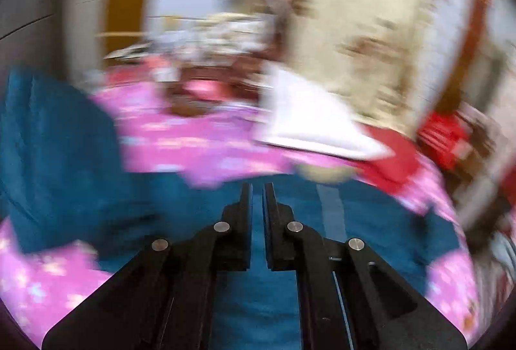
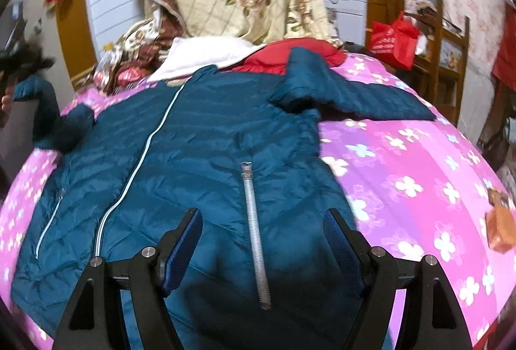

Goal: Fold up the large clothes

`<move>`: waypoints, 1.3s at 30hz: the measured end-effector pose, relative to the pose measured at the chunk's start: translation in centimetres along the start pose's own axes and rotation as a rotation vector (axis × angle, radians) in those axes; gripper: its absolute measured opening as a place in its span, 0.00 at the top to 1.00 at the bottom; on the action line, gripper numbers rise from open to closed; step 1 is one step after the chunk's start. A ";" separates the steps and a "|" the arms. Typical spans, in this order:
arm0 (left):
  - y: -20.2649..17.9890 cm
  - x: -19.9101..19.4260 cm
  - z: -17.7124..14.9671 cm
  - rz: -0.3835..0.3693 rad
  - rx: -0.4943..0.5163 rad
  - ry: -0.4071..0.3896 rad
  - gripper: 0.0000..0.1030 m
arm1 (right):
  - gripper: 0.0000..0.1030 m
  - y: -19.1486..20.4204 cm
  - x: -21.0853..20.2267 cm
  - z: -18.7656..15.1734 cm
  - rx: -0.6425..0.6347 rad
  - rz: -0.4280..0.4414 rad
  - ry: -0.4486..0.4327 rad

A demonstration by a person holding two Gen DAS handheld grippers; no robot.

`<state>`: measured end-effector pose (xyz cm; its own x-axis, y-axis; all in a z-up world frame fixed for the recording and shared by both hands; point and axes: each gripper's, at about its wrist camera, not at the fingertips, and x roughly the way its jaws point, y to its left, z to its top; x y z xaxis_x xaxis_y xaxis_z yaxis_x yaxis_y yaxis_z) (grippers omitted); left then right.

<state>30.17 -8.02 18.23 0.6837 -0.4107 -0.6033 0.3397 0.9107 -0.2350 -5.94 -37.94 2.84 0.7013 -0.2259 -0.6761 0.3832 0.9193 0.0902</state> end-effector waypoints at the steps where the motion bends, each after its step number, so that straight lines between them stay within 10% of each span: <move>1: -2.7 0.3 -0.7 -0.038 0.034 0.012 0.95 | 0.27 -0.7 -0.4 -0.1 0.018 -0.001 -0.003; 5: -12.6 2.9 -6.3 -0.127 0.171 0.125 0.92 | 0.27 -3.9 -2.0 -0.2 0.095 -0.005 -0.017; 10: -14.2 3.5 -14.1 -0.231 0.131 0.283 0.90 | 0.27 -6.7 -2.9 -0.1 0.170 0.006 -0.010; 16: -9.5 -2.6 -19.4 -0.058 0.152 0.200 0.73 | 0.27 -4.4 -3.4 1.3 0.116 0.104 0.001; 20: -3.7 -6.6 -21.7 0.106 0.097 0.052 0.46 | 0.27 0.6 -2.4 3.2 0.027 0.237 0.051; 25: 5.7 -6.4 -24.6 0.284 -0.098 0.079 0.43 | 0.27 9.6 1.6 6.5 -0.052 0.348 0.121; 39: 10.8 -5.2 -27.2 0.233 -0.193 0.147 0.44 | 0.27 33.7 23.2 16.2 -0.067 0.513 0.360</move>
<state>12.73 5.21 -1.88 0.6230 -0.1920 -0.7583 0.0465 0.9768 -0.2091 32.94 -17.44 2.02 0.5347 0.3609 -0.7641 0.0055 0.9027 0.4302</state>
